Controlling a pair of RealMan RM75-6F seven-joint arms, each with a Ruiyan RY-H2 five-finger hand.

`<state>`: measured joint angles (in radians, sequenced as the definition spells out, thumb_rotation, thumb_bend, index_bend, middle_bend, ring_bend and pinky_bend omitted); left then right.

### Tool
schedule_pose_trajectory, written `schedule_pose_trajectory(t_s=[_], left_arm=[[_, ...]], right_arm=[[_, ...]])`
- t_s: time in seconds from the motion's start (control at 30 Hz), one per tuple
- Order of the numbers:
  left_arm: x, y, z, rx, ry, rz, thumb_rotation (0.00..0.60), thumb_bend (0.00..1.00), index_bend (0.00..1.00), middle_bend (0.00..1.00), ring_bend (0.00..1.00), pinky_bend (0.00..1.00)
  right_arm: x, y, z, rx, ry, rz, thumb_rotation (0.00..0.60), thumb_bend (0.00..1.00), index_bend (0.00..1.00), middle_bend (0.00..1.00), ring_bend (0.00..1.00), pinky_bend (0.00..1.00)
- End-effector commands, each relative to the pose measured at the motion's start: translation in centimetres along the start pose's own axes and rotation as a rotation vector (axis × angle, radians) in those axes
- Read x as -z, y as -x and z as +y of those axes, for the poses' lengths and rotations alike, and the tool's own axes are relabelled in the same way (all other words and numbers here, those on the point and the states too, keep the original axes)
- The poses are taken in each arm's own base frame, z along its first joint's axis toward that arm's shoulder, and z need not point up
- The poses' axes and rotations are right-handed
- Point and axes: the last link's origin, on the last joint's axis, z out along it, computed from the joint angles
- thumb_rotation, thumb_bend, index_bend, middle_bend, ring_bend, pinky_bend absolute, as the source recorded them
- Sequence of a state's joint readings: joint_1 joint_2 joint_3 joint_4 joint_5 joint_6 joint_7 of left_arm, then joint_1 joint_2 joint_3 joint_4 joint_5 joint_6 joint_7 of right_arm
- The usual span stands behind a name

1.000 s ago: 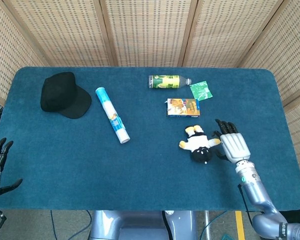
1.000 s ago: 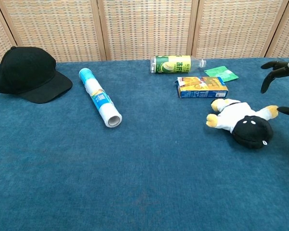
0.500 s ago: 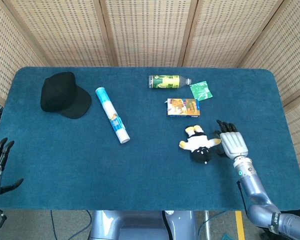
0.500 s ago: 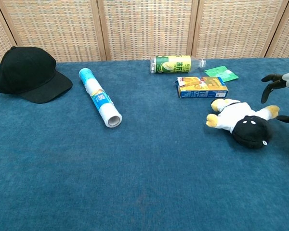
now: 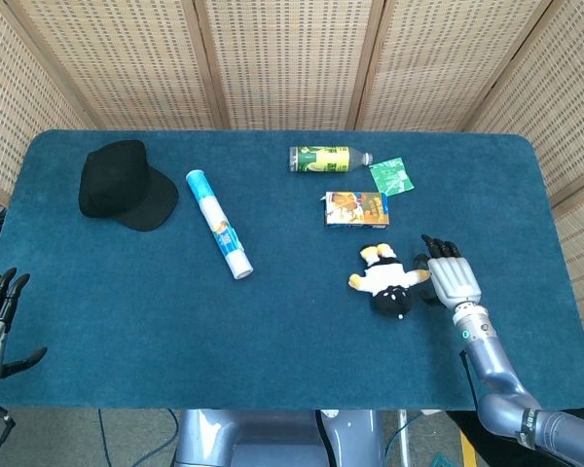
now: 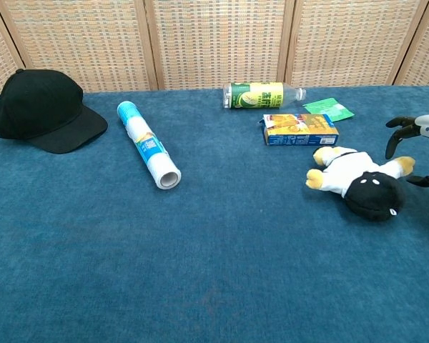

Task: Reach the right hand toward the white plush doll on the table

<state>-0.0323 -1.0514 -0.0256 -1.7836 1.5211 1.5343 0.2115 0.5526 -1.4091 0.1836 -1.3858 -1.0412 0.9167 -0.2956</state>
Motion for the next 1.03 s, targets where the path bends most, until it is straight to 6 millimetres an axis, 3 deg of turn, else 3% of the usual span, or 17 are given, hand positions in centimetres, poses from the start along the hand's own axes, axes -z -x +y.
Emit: schedule_pose_trajectory(t_s=[0.03,0.23,0.53,1.03], left_arm=[[0.0,0.02,-0.01,0.0,0.0,-0.001,0.6,0.06,0.0,0.0,0.0,0.0],[-0.03,0.08,0.01,-0.001,0.001,-0.003,0.6,0.06,0.0,0.0,0.0,0.0],[-0.03,0.16,0.05,0.001,0.003,-0.007,0.6,0.06,0.0,0.0,0.0,0.0],[0.02,0.31,-0.19,0.002,-0.002,-0.012,0.6,0.06,0.0,0.0,0.0,0.0]], right_arm=[[-0.2,0.0,0.05,0.0,0.004,0.005,0.6,0.57,0.4,0.01,0.0,0.16],[-0.53,0.22,0.16,0.005,0.012,0.005,0.6,0.6,0.44,0.02,0.0,0.18],[-0.58,0.06,-0.14,-0.002,0.01,0.055,0.6,0.6,0.6,0.12,0.0,0.2],[-0.42,0.23,-0.8,0.016,0.0,0.054,0.6,0.59,0.62,0.11,0.0,0.2]])
